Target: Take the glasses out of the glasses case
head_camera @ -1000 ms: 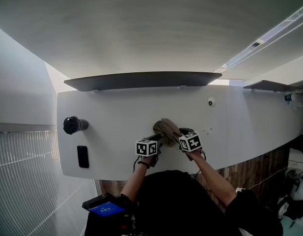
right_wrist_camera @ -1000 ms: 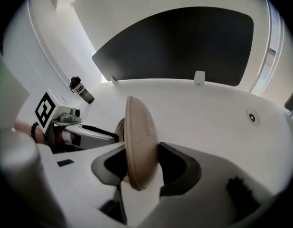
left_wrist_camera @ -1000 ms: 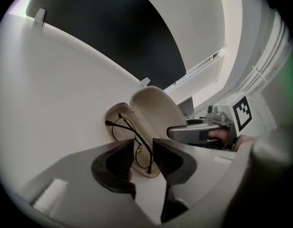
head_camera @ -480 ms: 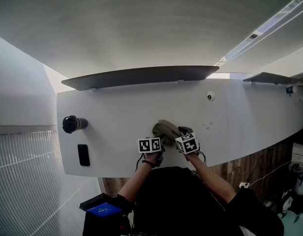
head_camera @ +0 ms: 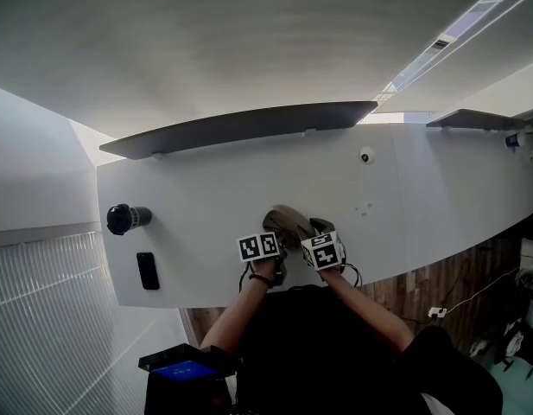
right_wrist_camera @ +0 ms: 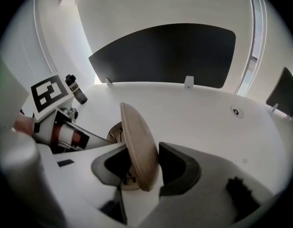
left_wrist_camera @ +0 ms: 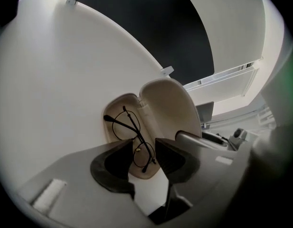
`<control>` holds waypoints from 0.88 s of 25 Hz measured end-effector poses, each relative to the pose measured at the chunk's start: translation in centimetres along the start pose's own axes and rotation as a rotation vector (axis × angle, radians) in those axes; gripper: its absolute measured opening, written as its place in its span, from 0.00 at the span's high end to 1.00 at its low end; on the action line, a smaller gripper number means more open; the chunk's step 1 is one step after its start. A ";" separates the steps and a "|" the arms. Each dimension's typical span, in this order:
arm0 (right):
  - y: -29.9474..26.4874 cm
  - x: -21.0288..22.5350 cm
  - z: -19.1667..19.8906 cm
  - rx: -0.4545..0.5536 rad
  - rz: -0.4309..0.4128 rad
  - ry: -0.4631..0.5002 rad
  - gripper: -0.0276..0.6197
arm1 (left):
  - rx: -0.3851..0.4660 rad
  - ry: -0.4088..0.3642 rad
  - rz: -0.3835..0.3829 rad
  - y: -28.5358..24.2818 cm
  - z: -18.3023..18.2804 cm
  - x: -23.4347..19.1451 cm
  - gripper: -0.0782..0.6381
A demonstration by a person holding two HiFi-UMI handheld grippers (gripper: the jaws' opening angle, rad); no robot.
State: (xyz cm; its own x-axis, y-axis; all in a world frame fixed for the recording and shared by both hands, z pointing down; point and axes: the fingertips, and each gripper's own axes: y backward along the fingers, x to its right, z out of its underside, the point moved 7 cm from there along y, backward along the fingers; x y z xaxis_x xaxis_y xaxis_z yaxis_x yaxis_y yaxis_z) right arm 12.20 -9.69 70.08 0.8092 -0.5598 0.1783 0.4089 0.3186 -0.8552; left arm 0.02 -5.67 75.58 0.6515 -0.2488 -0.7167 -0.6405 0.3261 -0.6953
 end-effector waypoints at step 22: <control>0.6 -0.8 -0.1 0.013 -0.012 0.040 0.70 | 0.059 0.005 0.038 0.3 -0.5 -0.5 0.88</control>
State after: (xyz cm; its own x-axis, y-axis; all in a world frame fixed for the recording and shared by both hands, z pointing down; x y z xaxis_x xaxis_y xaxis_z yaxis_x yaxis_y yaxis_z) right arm 11.74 -9.07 69.39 0.7869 -0.5935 0.1688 0.4242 0.3216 -0.8465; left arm -0.75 -5.88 75.71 0.6246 -0.2398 -0.7432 -0.6398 0.3887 -0.6631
